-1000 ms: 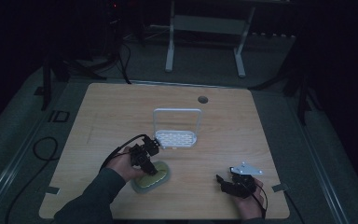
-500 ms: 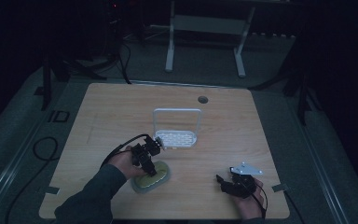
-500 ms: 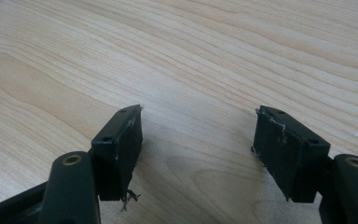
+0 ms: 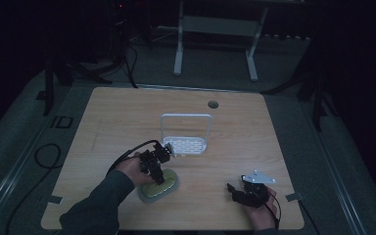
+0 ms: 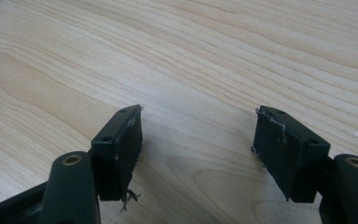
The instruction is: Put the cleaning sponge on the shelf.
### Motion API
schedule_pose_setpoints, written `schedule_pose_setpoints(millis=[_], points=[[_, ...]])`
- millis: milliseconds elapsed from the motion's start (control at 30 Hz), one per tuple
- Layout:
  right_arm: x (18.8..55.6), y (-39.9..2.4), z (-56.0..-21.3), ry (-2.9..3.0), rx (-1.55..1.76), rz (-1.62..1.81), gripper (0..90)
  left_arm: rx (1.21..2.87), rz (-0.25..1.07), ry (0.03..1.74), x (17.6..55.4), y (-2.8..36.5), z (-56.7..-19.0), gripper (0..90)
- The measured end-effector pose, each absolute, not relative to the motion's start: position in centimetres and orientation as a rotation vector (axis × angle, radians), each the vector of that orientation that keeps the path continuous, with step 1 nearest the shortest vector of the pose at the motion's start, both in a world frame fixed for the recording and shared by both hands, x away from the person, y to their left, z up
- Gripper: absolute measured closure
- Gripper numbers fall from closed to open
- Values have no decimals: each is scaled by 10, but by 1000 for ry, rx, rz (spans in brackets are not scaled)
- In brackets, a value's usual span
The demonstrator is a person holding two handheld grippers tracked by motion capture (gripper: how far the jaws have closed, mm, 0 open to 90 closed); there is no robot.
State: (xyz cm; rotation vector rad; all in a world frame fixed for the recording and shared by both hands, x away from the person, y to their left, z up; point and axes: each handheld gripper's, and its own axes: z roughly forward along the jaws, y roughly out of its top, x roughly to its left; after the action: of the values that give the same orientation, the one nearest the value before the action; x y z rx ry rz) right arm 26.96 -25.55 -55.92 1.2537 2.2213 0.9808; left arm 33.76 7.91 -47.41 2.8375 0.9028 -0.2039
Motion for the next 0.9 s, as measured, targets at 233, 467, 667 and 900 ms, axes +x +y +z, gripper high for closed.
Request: schedule_pose_setpoints(millis=[233,467,667,900], points=[[270,-256,-559,2221,1253,981,319,2865,-197,876,338,77,-473,716],[270,-256,-559,2221,1253,981,319,2884,-160,854,338,76,-469,722],[270,-256,-559,2221,1253,981,319,2864,-158,852,339,80,-462,723],[270,-256,-559,2221,1253,981,319,2853,-143,856,342,82,-460,723]])
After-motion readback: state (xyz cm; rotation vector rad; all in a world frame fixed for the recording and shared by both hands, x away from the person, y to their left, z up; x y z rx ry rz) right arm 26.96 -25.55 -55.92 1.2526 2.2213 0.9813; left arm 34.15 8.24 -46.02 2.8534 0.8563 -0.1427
